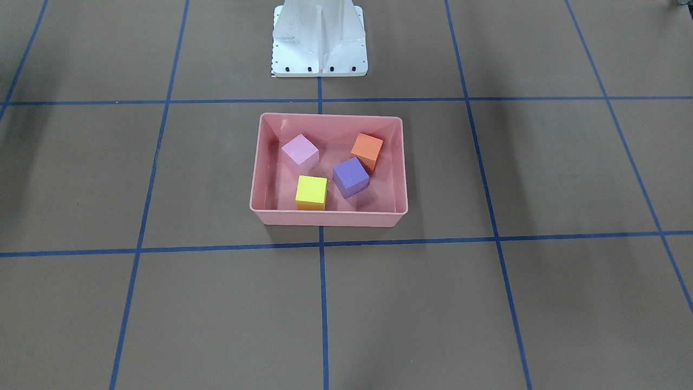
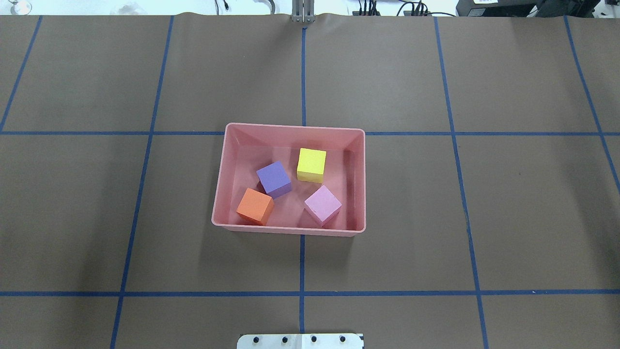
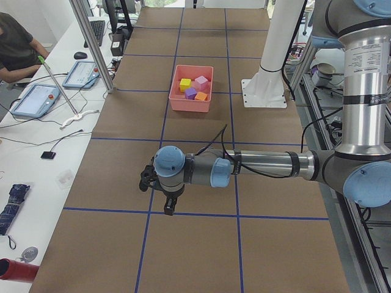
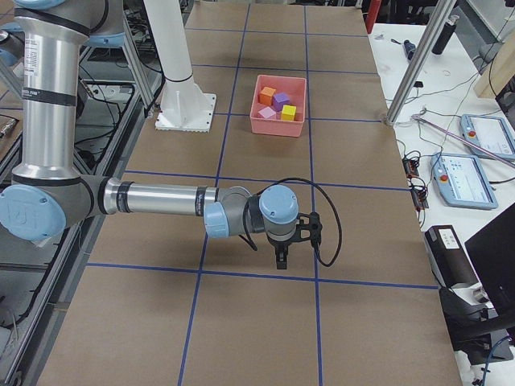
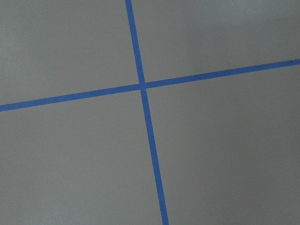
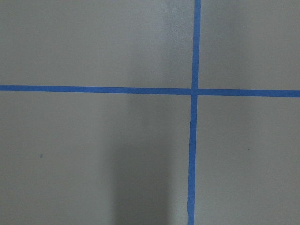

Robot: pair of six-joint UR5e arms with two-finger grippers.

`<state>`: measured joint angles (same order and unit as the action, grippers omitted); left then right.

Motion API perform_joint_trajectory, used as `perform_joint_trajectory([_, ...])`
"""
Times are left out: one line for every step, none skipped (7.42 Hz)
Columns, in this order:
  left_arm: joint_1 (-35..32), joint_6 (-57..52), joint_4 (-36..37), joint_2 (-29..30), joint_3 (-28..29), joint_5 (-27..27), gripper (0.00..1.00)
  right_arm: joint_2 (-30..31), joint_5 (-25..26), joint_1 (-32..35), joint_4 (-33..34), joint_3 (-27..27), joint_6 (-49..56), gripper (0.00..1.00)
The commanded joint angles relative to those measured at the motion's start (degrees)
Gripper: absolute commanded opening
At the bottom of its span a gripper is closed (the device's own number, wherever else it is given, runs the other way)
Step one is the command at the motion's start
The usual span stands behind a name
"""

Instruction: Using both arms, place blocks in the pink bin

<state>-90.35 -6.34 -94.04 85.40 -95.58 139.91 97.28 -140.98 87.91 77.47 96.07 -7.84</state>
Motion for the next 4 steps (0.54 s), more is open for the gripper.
perform_joint_trajectory([0.00,-0.08,0.00,0.03,-0.04,0.01,1.00,-0.07,0.01,-0.46,-0.03,0.00,-0.07,0.99])
perform_joint_trajectory([0.00,-0.08,0.00,0.03,-0.04,0.01,1.00,-0.07,0.01,-0.55,-0.03,0.00,-0.07,0.99])
perform_joint_trajectory([0.00,-0.08,0.00,0.03,-0.04,0.01,1.00,-0.07,0.09,-0.64,-0.03,0.00,-0.07,0.99])
perform_joint_trajectory([0.00,-0.08,0.00,0.03,-0.04,0.01,1.00,-0.07,0.09,-0.90,-0.03,0.00,-0.07,0.99])
